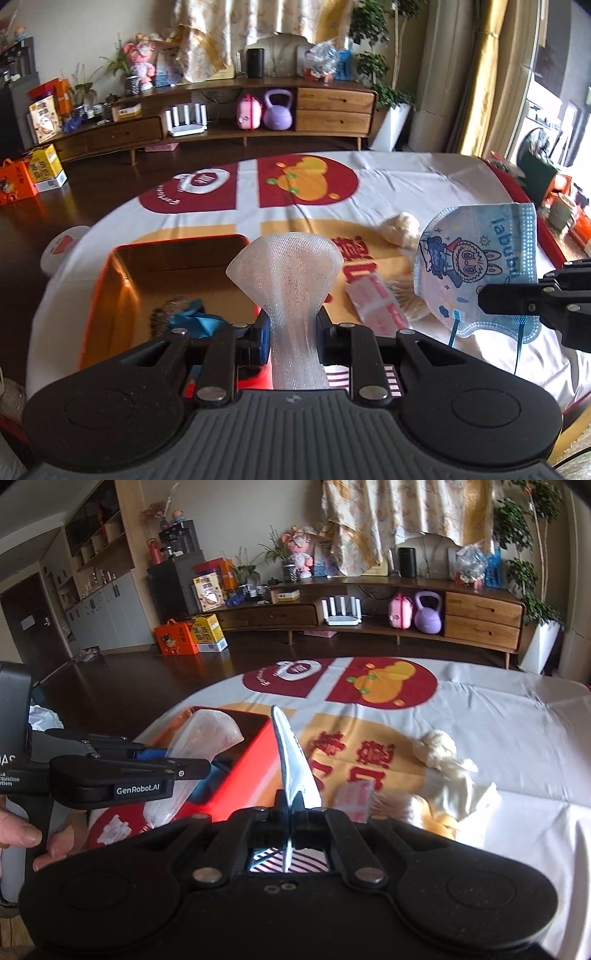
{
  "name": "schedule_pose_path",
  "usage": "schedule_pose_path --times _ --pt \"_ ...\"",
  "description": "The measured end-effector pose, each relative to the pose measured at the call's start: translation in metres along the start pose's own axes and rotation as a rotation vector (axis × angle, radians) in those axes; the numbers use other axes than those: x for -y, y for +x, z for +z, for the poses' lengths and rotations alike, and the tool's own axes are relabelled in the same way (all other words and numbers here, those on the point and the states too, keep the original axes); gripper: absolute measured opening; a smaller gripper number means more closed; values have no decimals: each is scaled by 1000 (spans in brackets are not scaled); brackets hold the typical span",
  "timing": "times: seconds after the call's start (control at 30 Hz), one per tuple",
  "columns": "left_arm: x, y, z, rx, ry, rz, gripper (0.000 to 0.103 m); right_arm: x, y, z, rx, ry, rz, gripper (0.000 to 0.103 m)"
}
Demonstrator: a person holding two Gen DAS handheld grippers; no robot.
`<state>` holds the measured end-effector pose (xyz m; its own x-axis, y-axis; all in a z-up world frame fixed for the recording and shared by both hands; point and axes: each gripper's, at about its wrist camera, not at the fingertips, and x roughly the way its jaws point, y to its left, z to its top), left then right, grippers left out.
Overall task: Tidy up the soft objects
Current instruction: 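Grasp the white mesh bag with the left tool while the right tool grasps the printed face mask, then carry the mesh bag with the left tool while the right tool carries the mask toward the red tin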
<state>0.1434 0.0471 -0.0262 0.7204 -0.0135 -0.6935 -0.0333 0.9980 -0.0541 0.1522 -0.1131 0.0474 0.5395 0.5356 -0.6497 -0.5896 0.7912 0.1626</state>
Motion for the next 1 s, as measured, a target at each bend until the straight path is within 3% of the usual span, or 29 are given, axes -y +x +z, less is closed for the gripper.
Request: schedule_pose_path --times 0.47,1.0 --pt "-62 -20 9 27 -65 67 23 -52 33 28 9 -58 58 1" --pt "-124 1 10 -18 -135 130 23 -81 99 43 -60 -60 81 1"
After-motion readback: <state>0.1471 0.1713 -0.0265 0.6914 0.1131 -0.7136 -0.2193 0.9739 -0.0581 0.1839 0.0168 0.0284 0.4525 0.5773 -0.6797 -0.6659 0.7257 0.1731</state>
